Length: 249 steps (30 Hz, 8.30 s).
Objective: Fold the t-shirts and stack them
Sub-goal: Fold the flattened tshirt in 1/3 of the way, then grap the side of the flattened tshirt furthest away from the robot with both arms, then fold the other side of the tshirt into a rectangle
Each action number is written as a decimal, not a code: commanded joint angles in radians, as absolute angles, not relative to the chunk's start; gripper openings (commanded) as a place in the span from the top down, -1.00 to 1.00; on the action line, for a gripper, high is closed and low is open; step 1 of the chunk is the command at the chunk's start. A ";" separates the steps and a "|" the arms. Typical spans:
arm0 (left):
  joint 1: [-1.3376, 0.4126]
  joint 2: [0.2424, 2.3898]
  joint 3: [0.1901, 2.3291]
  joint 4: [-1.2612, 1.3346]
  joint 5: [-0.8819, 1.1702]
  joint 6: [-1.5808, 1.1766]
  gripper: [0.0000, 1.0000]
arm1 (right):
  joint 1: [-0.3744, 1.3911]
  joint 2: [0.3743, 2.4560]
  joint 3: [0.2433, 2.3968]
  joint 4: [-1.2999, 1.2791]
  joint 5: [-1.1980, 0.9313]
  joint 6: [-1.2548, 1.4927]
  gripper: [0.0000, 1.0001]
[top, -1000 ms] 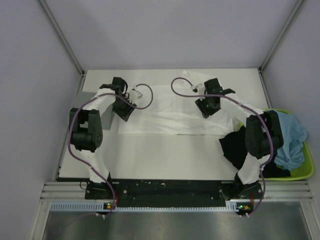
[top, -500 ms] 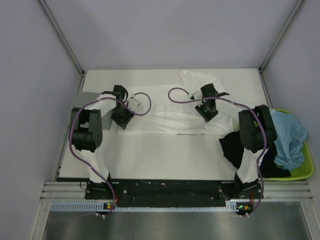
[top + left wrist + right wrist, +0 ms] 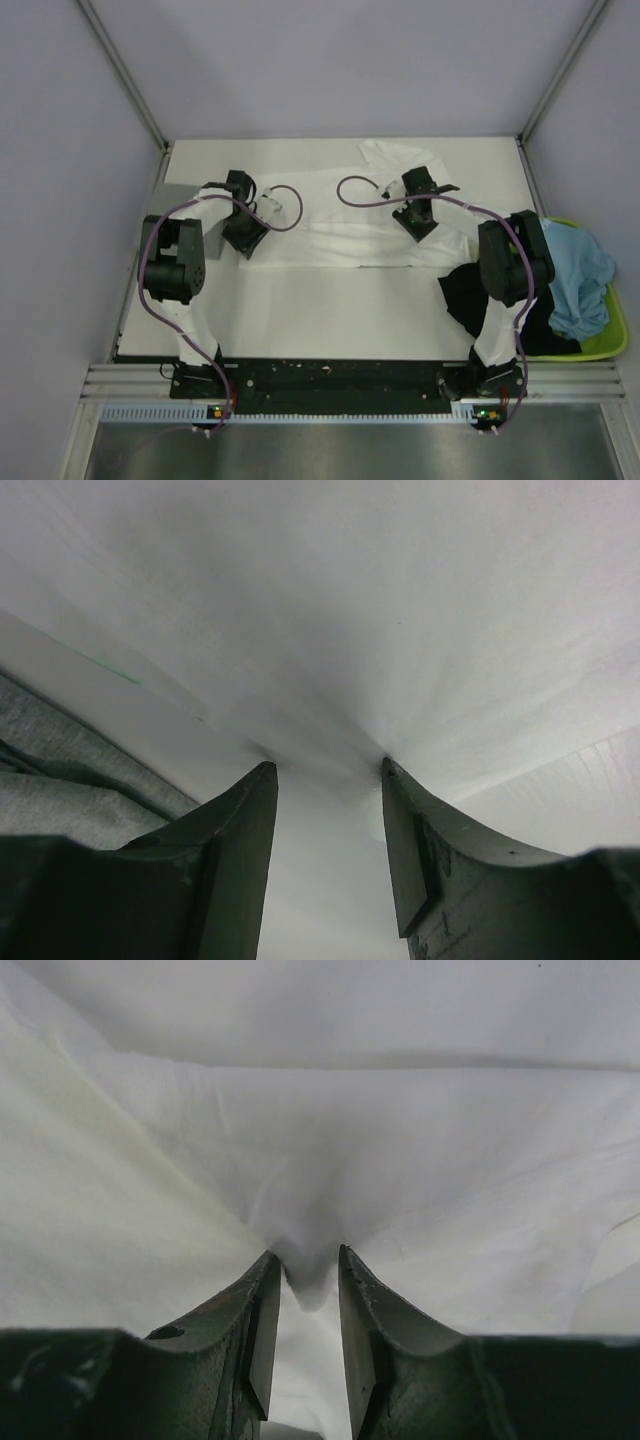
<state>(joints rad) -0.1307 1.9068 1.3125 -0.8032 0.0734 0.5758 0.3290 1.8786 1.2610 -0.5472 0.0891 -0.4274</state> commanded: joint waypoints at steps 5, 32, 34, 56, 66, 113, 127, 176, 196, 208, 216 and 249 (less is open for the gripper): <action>-0.126 1.894 1.284 -0.784 0.049 0.591 -0.02 | 0.330 1.799 1.252 -0.551 0.092 -0.465 0.46; -0.126 1.848 1.230 -0.772 0.034 0.592 -0.04 | 0.391 1.934 1.373 -0.290 0.126 -0.870 1.00; -0.126 1.845 1.230 -0.775 0.034 0.591 -0.04 | 0.394 1.944 1.385 -0.261 0.129 -0.893 1.00; -0.126 1.813 1.206 -0.775 0.020 0.592 -0.12 | 0.439 1.996 1.426 -0.066 0.094 -0.916 0.18; -0.136 1.648 1.250 -0.882 0.150 0.731 -0.33 | 0.422 1.749 1.510 -0.351 0.320 -0.205 -0.42; -0.174 1.613 1.464 -1.160 0.379 0.829 -0.48 | 0.170 1.667 1.443 -0.517 0.028 0.022 -0.28; -0.058 2.195 2.108 -1.025 0.196 0.744 -0.40 | 0.179 2.253 2.065 -0.290 -0.166 0.587 -0.01; -0.071 2.103 1.867 -0.899 0.222 0.735 1.00 | 0.218 2.234 1.874 -0.008 -0.252 0.775 1.00; -0.173 1.747 1.401 -0.940 0.132 0.839 1.00 | -0.092 1.442 1.056 -0.084 -0.425 0.552 1.00; -0.242 1.661 1.218 -0.991 0.138 0.873 1.00 | -0.112 1.384 0.977 -0.190 -0.417 0.514 1.00; -0.252 1.637 1.213 -1.221 0.147 0.971 -0.13 | -0.110 1.423 0.983 -0.190 -0.429 0.503 1.00; -0.571 1.715 1.353 -0.758 0.178 0.684 -0.12 | -0.049 1.922 1.557 -0.364 -0.109 0.229 0.07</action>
